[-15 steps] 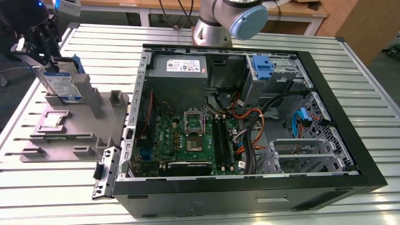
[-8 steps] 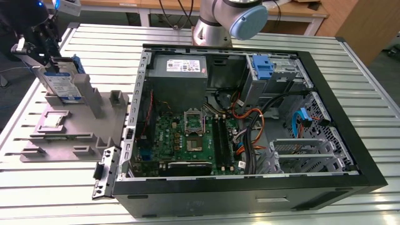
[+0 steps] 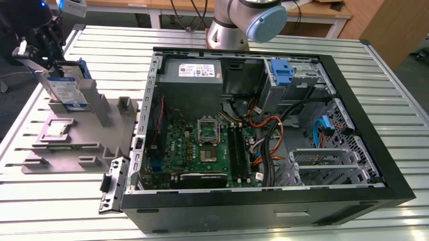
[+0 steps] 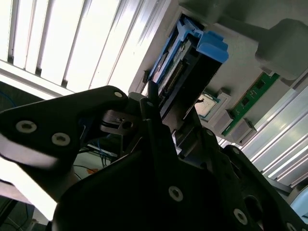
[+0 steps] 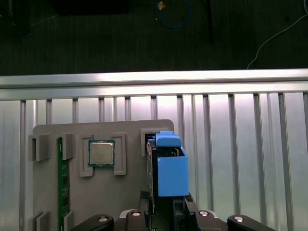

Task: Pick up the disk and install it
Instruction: 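Pick up the disk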

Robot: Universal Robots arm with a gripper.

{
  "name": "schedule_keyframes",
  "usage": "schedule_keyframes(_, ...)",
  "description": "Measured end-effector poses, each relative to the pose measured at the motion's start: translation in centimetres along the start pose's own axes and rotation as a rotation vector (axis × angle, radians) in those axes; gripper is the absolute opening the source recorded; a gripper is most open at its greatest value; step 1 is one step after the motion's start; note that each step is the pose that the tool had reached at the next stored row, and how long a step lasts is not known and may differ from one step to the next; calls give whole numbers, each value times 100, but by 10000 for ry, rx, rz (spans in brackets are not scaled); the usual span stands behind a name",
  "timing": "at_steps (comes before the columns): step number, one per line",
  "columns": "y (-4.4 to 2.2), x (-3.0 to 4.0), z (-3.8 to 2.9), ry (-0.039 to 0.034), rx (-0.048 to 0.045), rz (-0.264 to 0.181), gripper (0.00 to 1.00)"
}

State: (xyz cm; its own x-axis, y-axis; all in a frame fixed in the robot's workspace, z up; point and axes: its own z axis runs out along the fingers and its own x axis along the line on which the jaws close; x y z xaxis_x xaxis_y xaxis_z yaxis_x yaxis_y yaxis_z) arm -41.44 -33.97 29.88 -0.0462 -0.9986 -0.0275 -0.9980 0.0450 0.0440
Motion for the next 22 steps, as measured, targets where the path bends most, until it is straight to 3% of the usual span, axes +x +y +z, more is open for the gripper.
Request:
schedule_keyframes(2, 0, 0, 0, 0, -1, 1, 35)
schedule_keyframes(22, 0, 0, 1, 7, -5, -174, 35)
